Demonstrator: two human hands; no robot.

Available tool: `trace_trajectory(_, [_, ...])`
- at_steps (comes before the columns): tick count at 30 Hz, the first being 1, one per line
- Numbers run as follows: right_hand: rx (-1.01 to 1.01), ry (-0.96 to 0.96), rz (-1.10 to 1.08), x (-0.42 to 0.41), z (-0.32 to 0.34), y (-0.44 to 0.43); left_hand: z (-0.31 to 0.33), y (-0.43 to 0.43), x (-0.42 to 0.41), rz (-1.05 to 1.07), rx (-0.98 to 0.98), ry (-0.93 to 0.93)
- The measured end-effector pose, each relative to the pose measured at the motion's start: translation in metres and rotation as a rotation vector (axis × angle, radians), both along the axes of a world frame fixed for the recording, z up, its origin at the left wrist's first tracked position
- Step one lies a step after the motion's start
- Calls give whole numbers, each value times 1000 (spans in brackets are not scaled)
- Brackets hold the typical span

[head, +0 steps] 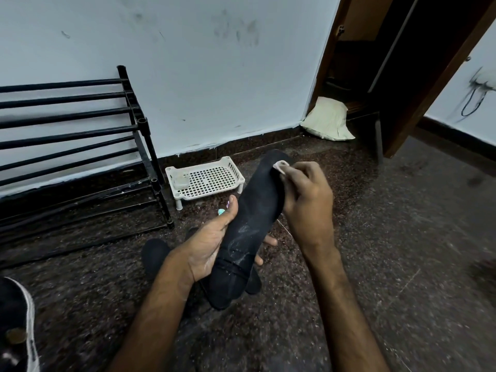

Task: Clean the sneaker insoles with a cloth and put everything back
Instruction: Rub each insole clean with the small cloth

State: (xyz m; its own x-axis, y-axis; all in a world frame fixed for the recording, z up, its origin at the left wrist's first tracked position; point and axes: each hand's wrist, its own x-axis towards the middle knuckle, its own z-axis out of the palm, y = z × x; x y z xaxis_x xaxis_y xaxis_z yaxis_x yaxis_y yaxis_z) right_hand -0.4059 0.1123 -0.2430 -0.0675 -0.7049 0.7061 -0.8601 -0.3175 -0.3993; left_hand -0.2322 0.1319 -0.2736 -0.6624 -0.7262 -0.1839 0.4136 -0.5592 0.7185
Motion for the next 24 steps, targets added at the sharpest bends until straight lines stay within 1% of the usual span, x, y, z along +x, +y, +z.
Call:
trace_trajectory(2, [50,62,58,8,-1,0,2,1,-2,3,-19,-60])
trace_trajectory(4, [95,86,182,17,-2,3,2,0,-3,71,14,-79])
trace_trajectory(7, [202,142,418,29,-1,9,-1,-3,-3,179,60,5])
trace_trajectory(9, [296,190,515,33,2,11,-2,-5,-1,239,109,83])
trace_trajectory(11, [319,229,478,33,2,9,-1,-7,2,254,116,99])
trace_trajectory(14, [244,214,214,29,2,8,-1,-6,2,218,77,52])
trace_trajectory(16, [203,180,103,33,3,9,2,-4,-2,209,64,11])
trace_trajectory(17, [196,174,107,38,5,10,2,-4,-4,216,62,1])
trace_trajectory(18, [201,173,154,45,6,12,3,-4,-6,228,62,-1])
trace_trajectory(21, [253,208,355,55,10,17,3,-6,-6,265,76,22])
trace_trajectory(22, [272,224,374,52,10,16,2,-7,-4,257,65,6])
trace_trajectory(24, [283,241,277,38,10,11,1,-6,-1,221,29,-38])
